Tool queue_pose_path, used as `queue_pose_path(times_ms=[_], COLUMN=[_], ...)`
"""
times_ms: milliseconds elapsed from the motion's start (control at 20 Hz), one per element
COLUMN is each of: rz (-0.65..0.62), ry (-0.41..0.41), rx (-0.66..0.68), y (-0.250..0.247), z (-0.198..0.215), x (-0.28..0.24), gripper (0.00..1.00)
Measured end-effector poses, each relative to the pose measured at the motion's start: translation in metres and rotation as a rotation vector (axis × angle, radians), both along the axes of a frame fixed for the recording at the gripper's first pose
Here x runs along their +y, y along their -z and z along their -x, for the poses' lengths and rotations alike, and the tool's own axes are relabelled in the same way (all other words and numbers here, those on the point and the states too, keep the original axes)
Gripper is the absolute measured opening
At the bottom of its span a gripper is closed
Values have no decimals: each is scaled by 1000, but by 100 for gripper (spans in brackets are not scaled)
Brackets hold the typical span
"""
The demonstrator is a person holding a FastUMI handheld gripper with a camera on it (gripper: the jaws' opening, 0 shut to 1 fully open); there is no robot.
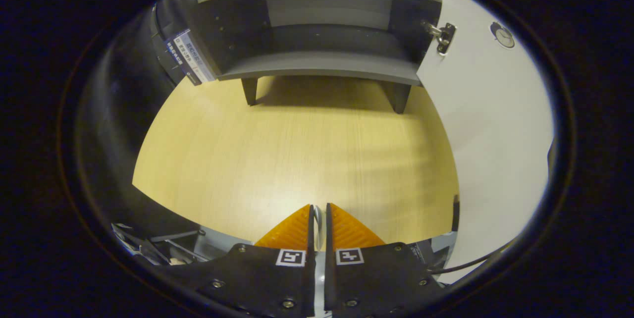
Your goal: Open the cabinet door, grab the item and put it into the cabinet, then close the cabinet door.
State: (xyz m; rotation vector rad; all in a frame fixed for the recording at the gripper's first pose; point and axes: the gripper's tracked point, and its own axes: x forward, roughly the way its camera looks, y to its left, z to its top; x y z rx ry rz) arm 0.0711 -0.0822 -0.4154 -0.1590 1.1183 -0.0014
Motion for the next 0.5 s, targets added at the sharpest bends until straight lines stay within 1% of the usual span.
queue_pose_path(times_ms=[100, 200, 250, 350, 400, 450, 500], rz=[-6, -5, -13, -46, -47, -24, -11], ry=[5, -13, -26, -51, -54, -49, -41], rx=[-25, -17, -23, -28, -29, -45, -55], y=[-12, -10, -10, -10, -10, -11, -9], z=[-10, -13, -14, -11, -7, -8, -8], x=[2, 3, 6, 14, 14, 10, 8], gripper=[8, 8, 2, 2, 5, 17, 22])
